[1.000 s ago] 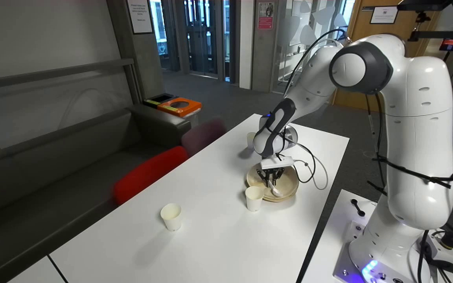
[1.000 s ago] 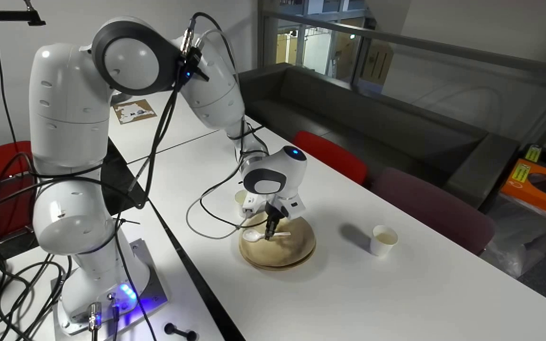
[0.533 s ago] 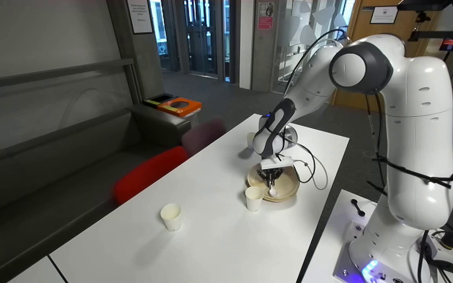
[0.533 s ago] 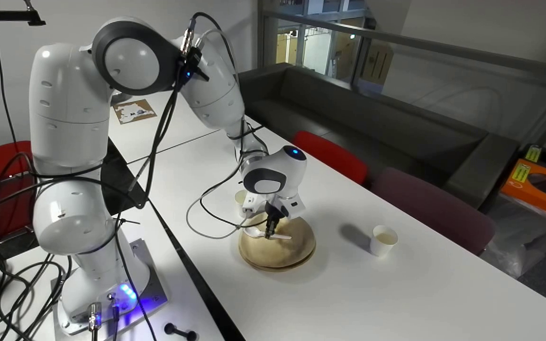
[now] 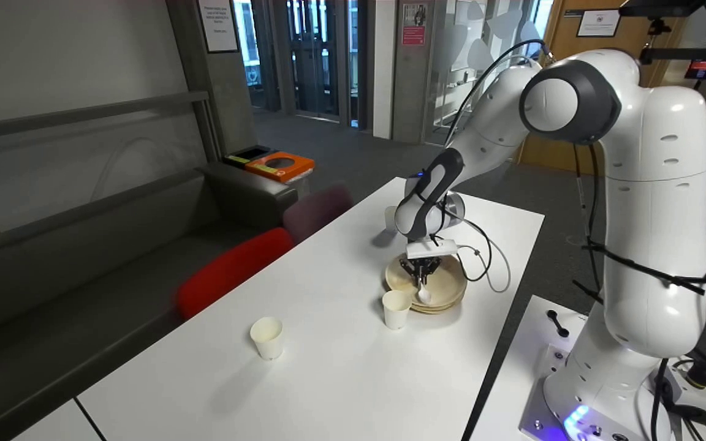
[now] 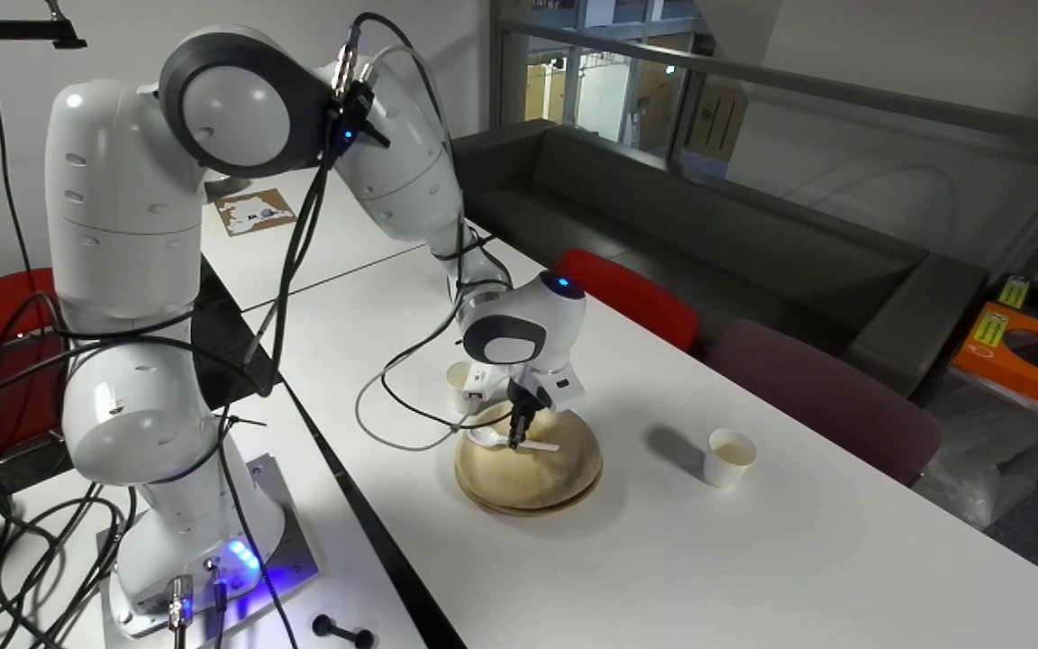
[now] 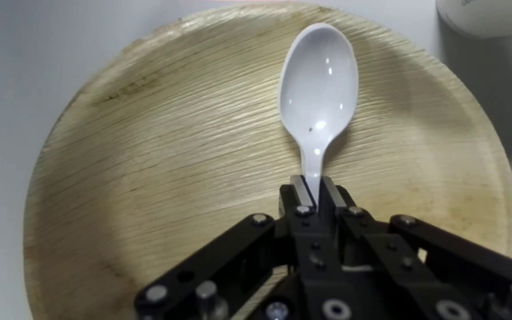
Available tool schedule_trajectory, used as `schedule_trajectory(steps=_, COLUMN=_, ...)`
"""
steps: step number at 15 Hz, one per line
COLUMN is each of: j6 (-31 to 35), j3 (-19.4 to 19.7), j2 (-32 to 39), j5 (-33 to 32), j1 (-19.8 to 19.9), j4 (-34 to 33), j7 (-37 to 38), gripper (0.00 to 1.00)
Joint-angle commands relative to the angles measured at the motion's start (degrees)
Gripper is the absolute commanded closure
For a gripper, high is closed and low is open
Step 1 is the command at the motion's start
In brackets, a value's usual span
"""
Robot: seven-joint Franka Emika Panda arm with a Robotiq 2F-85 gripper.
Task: Take the spoon off of the wooden plate
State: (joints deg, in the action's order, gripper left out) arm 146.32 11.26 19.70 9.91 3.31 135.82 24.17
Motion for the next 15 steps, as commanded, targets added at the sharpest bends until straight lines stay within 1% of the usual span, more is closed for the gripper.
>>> schedule_trajectory(steps=1, j6=-1.8, j3=-0.1, j2=-5.4, j5=1.1, j1=1.6, j4=1.6, j7=-1.2, gripper=0.95)
schedule_trajectory(steps=4, j6=-2.6, j3=0.0, j2=-6.9, j5=1.9, j1=2.7, j4=0.6, j7=-1.1, gripper=0.95)
schedule_trajectory(steps=7, j6=-4.2, j3=0.7, j2=-6.6, j5=4.1, j1=4.8, j4=-2.9, j7=-0.4, gripper=0.95)
schedule_trajectory(steps=11, j6=-10.4, j3=2.6, j2=-3.8, j5=7.7, j1=8.5, j4=-12.2, j7=1.4, gripper=0.95)
schedule_trajectory(steps=15, j6=-17.1, j3=5.0, j2=1.4, j5=10.2, j1=12.0, j4=-23.3, j7=5.7, gripper=0.96)
